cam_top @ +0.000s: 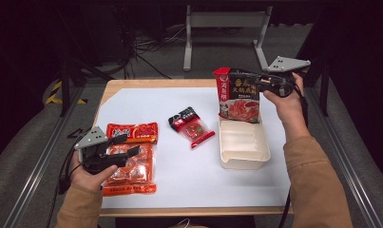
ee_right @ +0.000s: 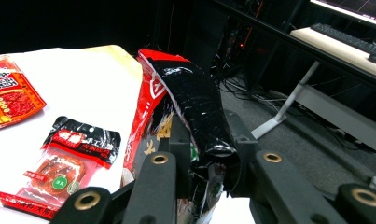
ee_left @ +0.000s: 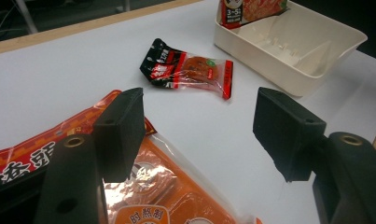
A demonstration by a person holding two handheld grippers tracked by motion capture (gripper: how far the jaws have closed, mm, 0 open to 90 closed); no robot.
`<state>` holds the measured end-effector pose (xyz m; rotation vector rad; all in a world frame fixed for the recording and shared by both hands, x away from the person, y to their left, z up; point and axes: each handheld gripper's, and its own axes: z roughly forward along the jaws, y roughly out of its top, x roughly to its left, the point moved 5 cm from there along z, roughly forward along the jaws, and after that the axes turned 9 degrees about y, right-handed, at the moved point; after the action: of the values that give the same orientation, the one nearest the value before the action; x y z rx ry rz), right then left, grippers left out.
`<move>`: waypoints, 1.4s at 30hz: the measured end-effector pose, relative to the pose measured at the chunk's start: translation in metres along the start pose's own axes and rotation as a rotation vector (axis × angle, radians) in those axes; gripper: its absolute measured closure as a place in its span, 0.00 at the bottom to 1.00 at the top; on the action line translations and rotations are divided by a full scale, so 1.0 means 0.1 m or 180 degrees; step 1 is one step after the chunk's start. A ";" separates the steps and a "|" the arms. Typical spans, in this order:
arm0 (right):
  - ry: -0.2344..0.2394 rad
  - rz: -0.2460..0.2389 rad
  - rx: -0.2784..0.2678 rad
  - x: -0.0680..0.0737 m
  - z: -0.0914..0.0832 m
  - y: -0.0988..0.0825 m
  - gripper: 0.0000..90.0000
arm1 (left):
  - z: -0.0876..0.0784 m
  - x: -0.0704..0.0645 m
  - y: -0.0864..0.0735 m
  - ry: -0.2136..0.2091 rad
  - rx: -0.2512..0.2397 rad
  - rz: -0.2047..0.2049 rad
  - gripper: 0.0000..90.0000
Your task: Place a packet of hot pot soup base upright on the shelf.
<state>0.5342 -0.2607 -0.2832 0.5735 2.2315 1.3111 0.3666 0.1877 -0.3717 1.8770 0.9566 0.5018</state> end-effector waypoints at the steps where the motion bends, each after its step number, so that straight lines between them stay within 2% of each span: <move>1: 0.0003 0.0011 0.0003 0.00 0.01 -0.02 0.84 | 0.00 0.00 0.00 0.0000 -0.0005 -0.0018 0.39; 6: 0.0045 0.0007 -0.0045 0.04 0.01 -0.05 0.84 | 0.01 0.01 0.01 -0.0015 -0.0008 0.0006 0.39; 9: 0.0085 -0.0020 0.0048 0.08 0.03 -0.10 0.83 | 0.02 0.00 0.01 -0.0033 -0.0002 -0.0017 0.39; 15: 0.0090 0.0077 -0.0005 0.11 0.02 -0.20 0.81 | 0.04 0.00 0.02 -0.0046 0.0000 0.0009 0.38; 18: 0.0092 0.0093 0.0016 0.12 0.03 -0.21 0.81 | 0.05 -0.01 0.03 -0.0057 0.0011 -0.0024 0.38; 19: 0.0083 0.0090 0.0061 0.13 0.03 -0.22 0.81 | 0.06 -0.01 0.03 -0.0056 0.0012 -0.0009 0.38; 22: 0.0043 0.0086 0.0364 0.15 0.09 -0.35 0.80 | 0.06 0.00 0.03 -0.0053 0.0010 0.0012 0.38; 24: -0.0004 0.0195 0.0266 0.12 0.06 -0.41 0.80 | 0.07 0.00 0.03 -0.0060 0.0016 -0.0008 0.38; 28: -0.0186 0.0298 0.0302 0.10 0.02 -0.54 0.81 | 0.10 0.00 0.04 -0.0063 0.0033 0.0018 0.38; 35: -0.0201 0.0419 0.0239 0.11 -0.03 -0.63 0.83 | 0.13 -0.01 0.04 -0.0087 0.0051 -0.0021 0.38; 37: -0.0191 0.0435 0.0229 0.11 -0.03 -0.63 0.82 | 0.14 0.00 0.05 -0.0096 0.0060 0.0018 0.38; 38: -0.0186 0.0441 0.0229 0.11 -0.03 -0.63 0.82 | 0.14 0.00 0.04 -0.0100 0.0063 -0.0011 0.38; 41: -0.0185 0.0479 0.0229 0.11 -0.04 -0.63 0.79 | 0.17 0.02 0.05 -0.0099 0.0068 0.0018 0.37; 42: -0.0185 0.0501 0.0228 0.11 -0.04 -0.63 0.77 | 0.18 0.01 0.04 -0.0097 0.0081 -0.0024 0.37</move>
<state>0.5160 -0.2853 -0.3395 0.8177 2.2309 1.2763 0.3814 0.1778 -0.3766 1.8979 0.9535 0.4574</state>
